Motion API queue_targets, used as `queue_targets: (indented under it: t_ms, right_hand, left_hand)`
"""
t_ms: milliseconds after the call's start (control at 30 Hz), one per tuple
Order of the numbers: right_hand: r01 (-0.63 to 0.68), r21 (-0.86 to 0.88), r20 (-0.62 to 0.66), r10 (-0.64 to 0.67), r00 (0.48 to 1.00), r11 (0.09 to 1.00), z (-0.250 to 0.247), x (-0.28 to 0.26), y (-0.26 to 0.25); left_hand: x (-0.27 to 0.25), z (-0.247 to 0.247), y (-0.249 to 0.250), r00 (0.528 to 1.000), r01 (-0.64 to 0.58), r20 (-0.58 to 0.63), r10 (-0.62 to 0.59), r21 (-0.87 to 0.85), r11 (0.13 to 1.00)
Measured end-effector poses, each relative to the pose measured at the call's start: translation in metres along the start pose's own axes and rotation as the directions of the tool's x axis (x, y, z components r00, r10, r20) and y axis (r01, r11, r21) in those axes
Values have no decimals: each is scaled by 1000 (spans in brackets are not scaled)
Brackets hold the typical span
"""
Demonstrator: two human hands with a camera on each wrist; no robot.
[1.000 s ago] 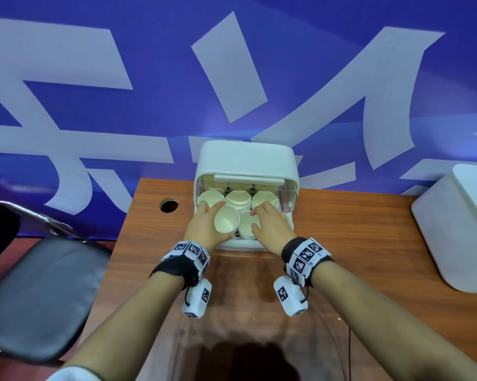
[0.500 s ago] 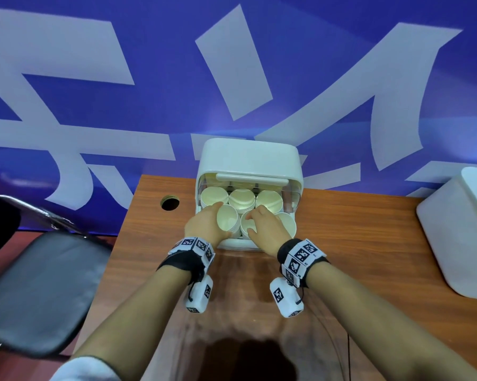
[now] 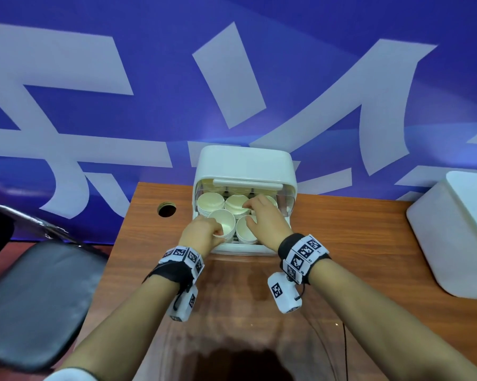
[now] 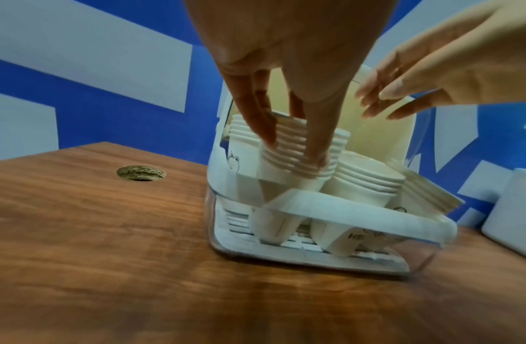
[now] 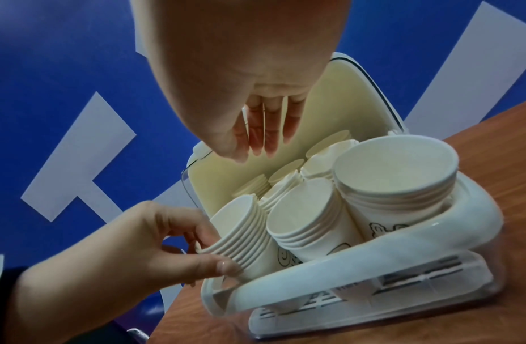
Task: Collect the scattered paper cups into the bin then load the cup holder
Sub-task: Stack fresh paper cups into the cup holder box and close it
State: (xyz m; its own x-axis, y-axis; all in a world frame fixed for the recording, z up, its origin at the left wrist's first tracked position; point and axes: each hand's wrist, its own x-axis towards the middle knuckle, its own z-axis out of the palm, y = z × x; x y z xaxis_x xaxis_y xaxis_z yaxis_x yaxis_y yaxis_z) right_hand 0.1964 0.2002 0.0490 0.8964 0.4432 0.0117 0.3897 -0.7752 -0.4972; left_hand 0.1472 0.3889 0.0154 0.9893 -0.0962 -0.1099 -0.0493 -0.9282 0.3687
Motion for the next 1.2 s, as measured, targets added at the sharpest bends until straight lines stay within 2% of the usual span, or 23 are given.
queue_targets:
  t_ms: [133, 267, 467, 533, 600, 667, 700, 767, 867, 967, 1100, 1200]
  right_hand:
    - [-18, -18, 32, 19, 999, 1000, 6, -3, 3]
    - [-31, -23, 59, 33, 998, 999, 7, -6, 4]
    - [35, 7, -25, -34, 999, 999, -7, -5, 0]
    - [70, 21, -67, -68, 995, 997, -14, -5, -4]
    - [110, 31, -144, -105, 984, 993, -20, -5, -5]
    - [145, -30, -266, -147, 952, 989, -25, -4, -6]
    - [141, -85, -320, -161, 934, 986, -26, -3, -6]
    - [83, -177, -374, -145, 916, 981, -28, -1, -6]
    - [6, -172, -364, -69, 929, 985, -26, 4, -1]
    - [-23, -54, -376, 1, 927, 998, -24, 12, 4]
    - [-68, 39, -395, 78, 916, 997, -24, 16, 5]
    - [-76, 5, -374, 72, 925, 997, -23, 14, 5]
  left_hand:
    - [8, -3, -1, 996, -19, 90, 13, 64, 998]
    - [6, -3, 0, 998, -7, 64, 5, 36, 999]
    - [-2, -9, -2, 996, 30, 83, -31, 7, 1000]
    - [-3, -19, 0, 1000, 15, -7, -15, 37, 999]
    - [-5, -30, 6, 977, -31, -211, 34, 15, 999]
    - [-3, -40, 10, 896, -99, -430, 112, 50, 994]
    - [0, -43, 11, 853, -121, -501, 145, 80, 989]
    - [10, -46, 13, 813, -140, -558, 165, 89, 986]
    - [29, -49, 18, 841, -156, -524, 134, 4, 988]
    - [45, -51, 22, 881, -136, -467, 72, -105, 985]
    - [51, -52, 20, 883, -135, -465, 68, -114, 984]
    - [49, -53, 20, 887, -153, -455, 76, -137, 979]
